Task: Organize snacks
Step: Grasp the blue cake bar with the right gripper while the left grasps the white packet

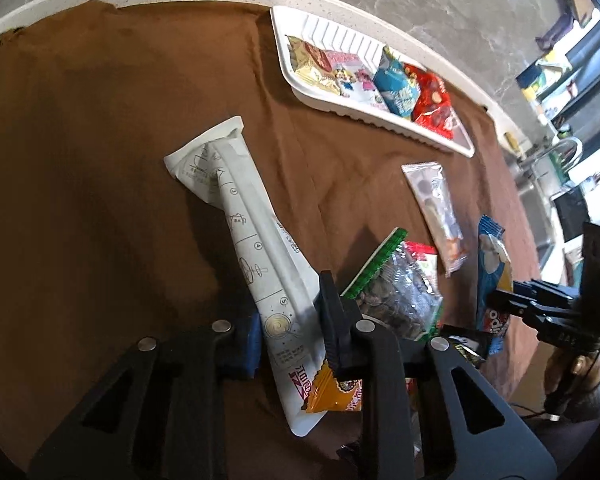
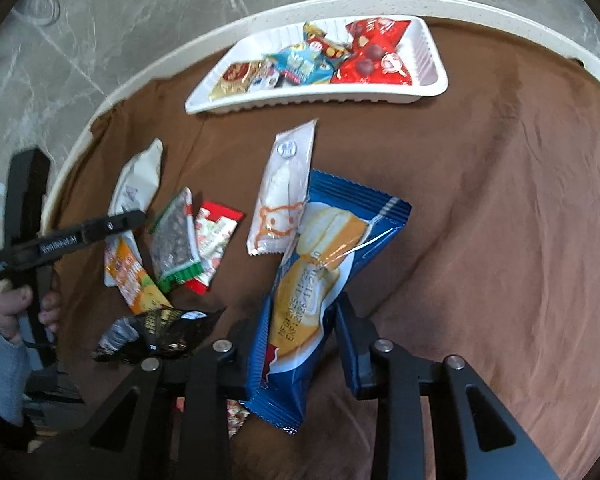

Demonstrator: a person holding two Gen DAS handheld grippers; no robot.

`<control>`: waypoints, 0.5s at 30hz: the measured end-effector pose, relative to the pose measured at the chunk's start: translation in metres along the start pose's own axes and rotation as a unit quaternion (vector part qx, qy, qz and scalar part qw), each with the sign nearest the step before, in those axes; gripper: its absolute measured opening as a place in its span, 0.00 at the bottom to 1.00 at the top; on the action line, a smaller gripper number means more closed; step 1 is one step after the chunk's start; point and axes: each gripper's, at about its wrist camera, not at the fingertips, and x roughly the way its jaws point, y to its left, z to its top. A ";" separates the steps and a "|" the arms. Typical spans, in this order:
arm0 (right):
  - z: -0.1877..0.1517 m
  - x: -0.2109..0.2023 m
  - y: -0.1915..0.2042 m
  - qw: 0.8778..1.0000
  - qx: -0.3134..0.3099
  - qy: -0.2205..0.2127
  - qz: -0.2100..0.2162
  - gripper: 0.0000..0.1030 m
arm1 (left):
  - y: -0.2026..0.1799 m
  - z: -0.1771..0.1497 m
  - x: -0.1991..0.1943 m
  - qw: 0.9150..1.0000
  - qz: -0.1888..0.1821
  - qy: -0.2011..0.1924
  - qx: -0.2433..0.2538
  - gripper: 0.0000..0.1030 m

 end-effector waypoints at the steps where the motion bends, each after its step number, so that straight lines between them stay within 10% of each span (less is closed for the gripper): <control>1: 0.001 -0.003 -0.002 1.000 0.006 -0.001 0.006 0.33 | 0.001 0.001 -0.003 1.000 -0.002 -0.002 -0.003 0.22; 15: 0.036 -0.026 -0.016 0.995 0.050 -0.033 0.073 0.33 | 0.005 0.034 -0.042 0.998 -0.033 -0.044 -0.002 0.21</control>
